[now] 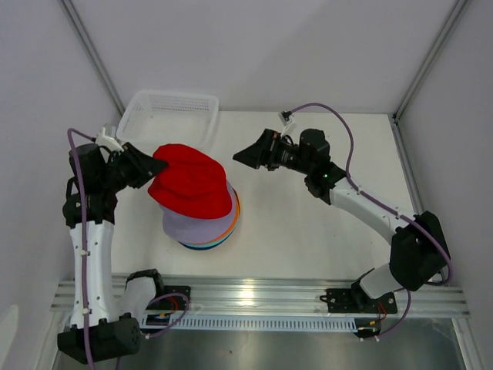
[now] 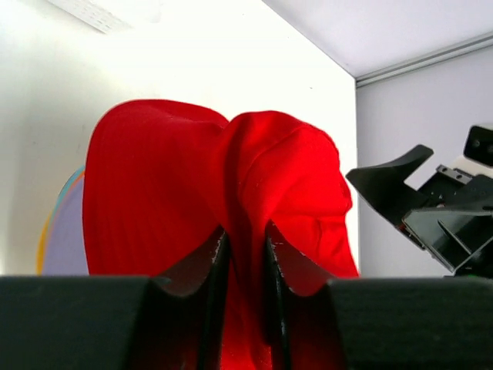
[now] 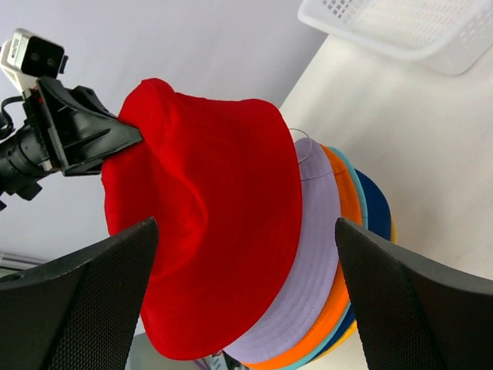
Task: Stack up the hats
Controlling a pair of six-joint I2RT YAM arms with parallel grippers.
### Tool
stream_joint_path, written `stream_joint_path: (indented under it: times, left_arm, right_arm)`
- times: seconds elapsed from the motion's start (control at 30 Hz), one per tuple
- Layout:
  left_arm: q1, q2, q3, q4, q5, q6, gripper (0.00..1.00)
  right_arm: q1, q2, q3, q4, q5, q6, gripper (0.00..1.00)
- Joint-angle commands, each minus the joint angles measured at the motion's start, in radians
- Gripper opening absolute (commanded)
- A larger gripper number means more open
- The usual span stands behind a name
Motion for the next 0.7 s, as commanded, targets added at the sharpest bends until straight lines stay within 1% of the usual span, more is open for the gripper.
stream_joint_path:
  times: [0.0,0.07,0.1,0.13,0.17,0.2,0.27,0.3,0.33,0.37,0.43,0.47,0.5,0.57,0.6,0.67]
  left_arm:
    - [0.015,-0.076,-0.012,0.001,-0.007,0.071,0.31]
    - [0.015,-0.124,-0.025,0.024,0.02,0.073,0.39]
    - [0.015,-0.139,-0.04,0.034,0.051,0.07,0.5]
    - [0.017,-0.152,-0.04,0.035,0.059,0.068,0.57]
    - [0.015,-0.167,-0.039,0.028,0.059,0.067,0.68]
    - [0.015,-0.172,-0.028,0.011,0.051,0.07,0.78]
    - [0.015,-0.191,-0.011,-0.064,-0.024,0.07,0.82]
    - [0.015,-0.201,0.006,-0.098,-0.071,0.052,0.94]
    - [0.015,-0.211,0.015,-0.16,-0.166,0.038,0.97]
    - [0.015,-0.225,0.017,-0.181,-0.205,0.022,0.99]
    - [0.015,-0.283,0.007,-0.227,-0.292,-0.037,0.99]
    - [0.015,-0.305,0.004,-0.238,-0.312,-0.065,0.99]
    - [0.015,-0.323,-0.002,-0.256,-0.334,-0.126,0.99]
    - [0.015,-0.379,-0.029,-0.304,-0.361,-0.177,0.99]
    - [0.015,-0.395,-0.042,-0.316,-0.361,-0.22,1.0]
    - [0.015,-0.446,-0.08,-0.342,-0.354,-0.258,0.99]
  right_arm:
    - [0.005,0.018,0.012,0.103,-0.056,0.031,1.0]
    - [0.008,0.037,0.015,0.115,-0.072,0.041,1.0]
    - [0.009,0.045,0.021,0.117,-0.082,0.042,0.99]
    - [0.012,0.051,0.024,0.12,-0.087,0.042,0.99]
    - [0.014,0.07,0.029,0.123,-0.096,0.041,1.0]
    - [0.018,0.079,0.035,0.124,-0.101,0.041,0.99]
    - [0.02,0.106,0.054,0.123,-0.119,0.044,0.99]
    - [0.021,0.114,0.06,0.121,-0.124,0.045,1.0]
    - [0.021,0.12,0.069,0.123,-0.127,0.045,0.99]
    - [0.023,0.129,0.075,0.123,-0.13,0.045,0.99]
    - [0.025,0.145,0.083,0.123,-0.135,0.047,0.99]
    - [0.026,0.149,0.09,0.123,-0.136,0.047,0.99]
    - [0.028,0.156,0.095,0.124,-0.136,0.047,0.99]
    - [0.034,0.171,0.11,0.126,-0.145,0.051,0.97]
    - [0.034,0.176,0.115,0.126,-0.148,0.053,0.97]
    - [0.046,0.183,0.127,0.121,-0.147,0.047,0.95]
